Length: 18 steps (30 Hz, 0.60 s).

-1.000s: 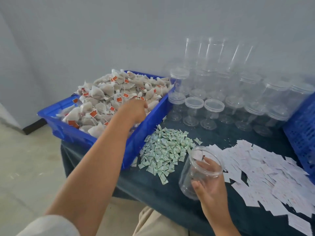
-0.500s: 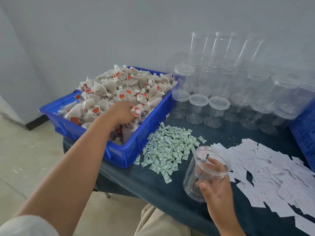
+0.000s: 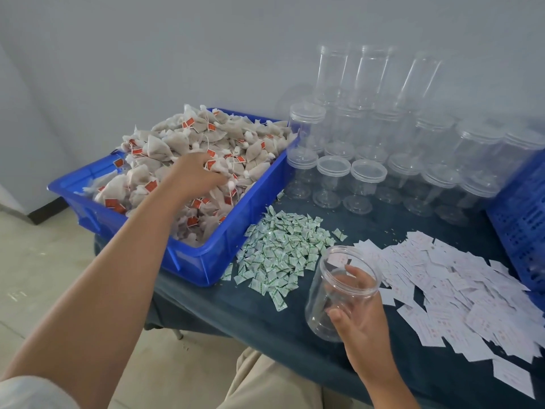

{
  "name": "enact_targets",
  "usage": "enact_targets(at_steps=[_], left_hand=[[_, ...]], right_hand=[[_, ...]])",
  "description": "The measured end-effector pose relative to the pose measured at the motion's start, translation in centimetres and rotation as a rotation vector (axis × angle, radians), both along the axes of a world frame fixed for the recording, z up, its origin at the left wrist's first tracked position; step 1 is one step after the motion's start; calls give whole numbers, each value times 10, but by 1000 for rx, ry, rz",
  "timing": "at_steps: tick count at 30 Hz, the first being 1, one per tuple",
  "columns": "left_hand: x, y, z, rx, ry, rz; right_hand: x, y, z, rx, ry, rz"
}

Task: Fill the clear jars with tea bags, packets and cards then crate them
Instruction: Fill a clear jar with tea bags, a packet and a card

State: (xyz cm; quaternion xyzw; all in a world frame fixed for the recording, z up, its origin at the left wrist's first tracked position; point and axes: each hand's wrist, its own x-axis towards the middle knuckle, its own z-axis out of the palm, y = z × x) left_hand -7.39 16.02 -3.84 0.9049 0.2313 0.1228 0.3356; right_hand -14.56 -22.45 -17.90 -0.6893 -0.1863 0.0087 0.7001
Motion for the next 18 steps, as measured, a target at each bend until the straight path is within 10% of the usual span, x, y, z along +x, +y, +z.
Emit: enact_targets(at_steps=[11, 18], left_hand=[[-36, -88, 63, -332, -382, -311], [-56, -171, 59, -65, -149, -618]], right_hand=[[-2, 1, -5, -117, -23, -22], [-3, 5, 5, -177, -61, -29]])
